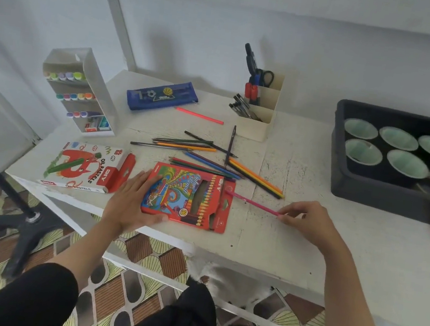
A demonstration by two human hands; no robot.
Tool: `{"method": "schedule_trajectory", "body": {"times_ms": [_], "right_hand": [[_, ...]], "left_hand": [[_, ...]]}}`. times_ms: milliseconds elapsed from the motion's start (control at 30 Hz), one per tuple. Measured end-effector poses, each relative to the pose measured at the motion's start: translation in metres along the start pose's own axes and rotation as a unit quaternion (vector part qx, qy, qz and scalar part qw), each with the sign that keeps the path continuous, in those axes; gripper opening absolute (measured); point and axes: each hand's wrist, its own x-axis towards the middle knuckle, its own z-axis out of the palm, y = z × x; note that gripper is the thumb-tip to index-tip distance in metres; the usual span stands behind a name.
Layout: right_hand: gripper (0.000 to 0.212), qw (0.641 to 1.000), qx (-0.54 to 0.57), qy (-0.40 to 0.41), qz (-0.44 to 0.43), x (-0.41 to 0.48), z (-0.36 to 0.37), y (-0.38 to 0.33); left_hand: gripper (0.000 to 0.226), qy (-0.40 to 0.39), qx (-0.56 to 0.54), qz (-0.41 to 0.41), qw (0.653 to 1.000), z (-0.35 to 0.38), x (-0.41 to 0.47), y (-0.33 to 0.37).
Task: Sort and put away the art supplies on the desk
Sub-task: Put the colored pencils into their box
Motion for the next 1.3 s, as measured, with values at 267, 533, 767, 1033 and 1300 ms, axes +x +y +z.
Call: {"method": "schedule_trajectory", "body": {"times_ms": [267,533,767,1033,1300], "right_hand": [[0.034,0.989,-0.09,-0.073,-0.093,-0.007,0.027,-0.022],[0.032,0.992,0.054,-0.064,-0.096,-0.01,0.091,-0.056],[0.026,0.984,0.054,-0.111,-0.132,0.001,0.1,-0.061],[0.03,0.974,0.051,-0.161,-0.152,0.012,0.094,-0.061],[0.021,0.981,0.024,0.163,-0.102,0.059,0.064,-0.063]], "left_hand": [[0.115,0.003,0.007,-0.002,1.0,0.0,0.0,-0.002],[0.112,0.006,0.005,-0.003,1.0,0.0,0.001,-0.002],[0.112,0.007,0.004,-0.006,1.0,0.001,0.001,-0.002],[0.113,0.011,0.01,-0.006,1.0,0.0,0.0,-0.002],[0.111,0.0,0.012,-0.009,1.0,0.0,0.0,-0.003]]}}
